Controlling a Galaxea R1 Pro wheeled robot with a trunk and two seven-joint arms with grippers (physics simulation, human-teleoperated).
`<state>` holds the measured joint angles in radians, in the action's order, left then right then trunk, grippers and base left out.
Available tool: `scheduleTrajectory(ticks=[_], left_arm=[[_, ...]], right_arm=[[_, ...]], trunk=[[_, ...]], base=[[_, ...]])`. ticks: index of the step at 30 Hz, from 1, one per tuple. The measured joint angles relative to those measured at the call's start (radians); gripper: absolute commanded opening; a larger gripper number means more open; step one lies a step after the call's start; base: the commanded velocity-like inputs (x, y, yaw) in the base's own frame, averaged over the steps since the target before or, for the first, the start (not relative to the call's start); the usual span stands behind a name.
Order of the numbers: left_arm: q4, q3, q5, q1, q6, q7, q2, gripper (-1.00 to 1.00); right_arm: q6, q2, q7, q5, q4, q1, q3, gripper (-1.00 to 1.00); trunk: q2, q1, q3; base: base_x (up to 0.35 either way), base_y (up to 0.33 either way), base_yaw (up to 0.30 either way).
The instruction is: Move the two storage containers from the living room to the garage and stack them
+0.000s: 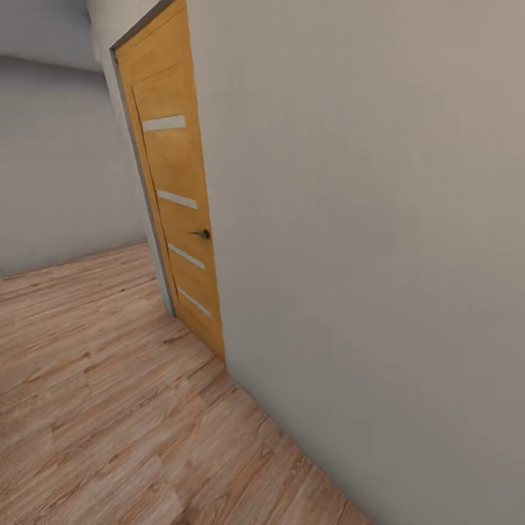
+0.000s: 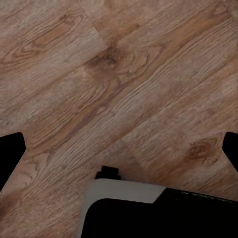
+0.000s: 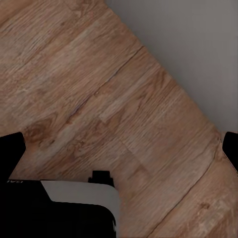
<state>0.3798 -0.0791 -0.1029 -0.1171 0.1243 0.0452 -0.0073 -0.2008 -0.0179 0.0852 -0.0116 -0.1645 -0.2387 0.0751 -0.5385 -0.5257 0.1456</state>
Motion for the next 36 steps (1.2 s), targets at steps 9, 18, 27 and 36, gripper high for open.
scheduleTrajectory(ticks=[9,18,27,36], left_arm=[[0.0,0.0,-0.002,0.0,0.0,0.0,0.0,1.0],[0.0,0.0,-0.001,0.0,0.0,0.0,0.0,1.0],[0.0,0.001,0.001,0.0,0.0,0.0,-0.002,1.0],[0.0,0.001,0.001,0.0,0.0,0.0,-0.003,1.0]], right_arm=[[0.0,0.0,0.0,0.002,0.0,0.0,0.0,1.0],[-0.001,0.0,0.0,0.001,0.0,0.0,0.0,1.0],[-0.001,0.0,0.0,0.0,0.0,0.0,0.0,1.0],[-0.001,0.0,0.0,0.001,0.0,0.0,0.0,1.0]], trunk=[[0.0,0.0,0.0],[0.0,0.0,0.0],[0.0,0.0,0.0],[0.0,0.0,0.0]], base=[[0.327,0.102,0.296],[0.327,0.065,0.296],[0.327,0.003,0.292],[0.327,0.0,0.288]])
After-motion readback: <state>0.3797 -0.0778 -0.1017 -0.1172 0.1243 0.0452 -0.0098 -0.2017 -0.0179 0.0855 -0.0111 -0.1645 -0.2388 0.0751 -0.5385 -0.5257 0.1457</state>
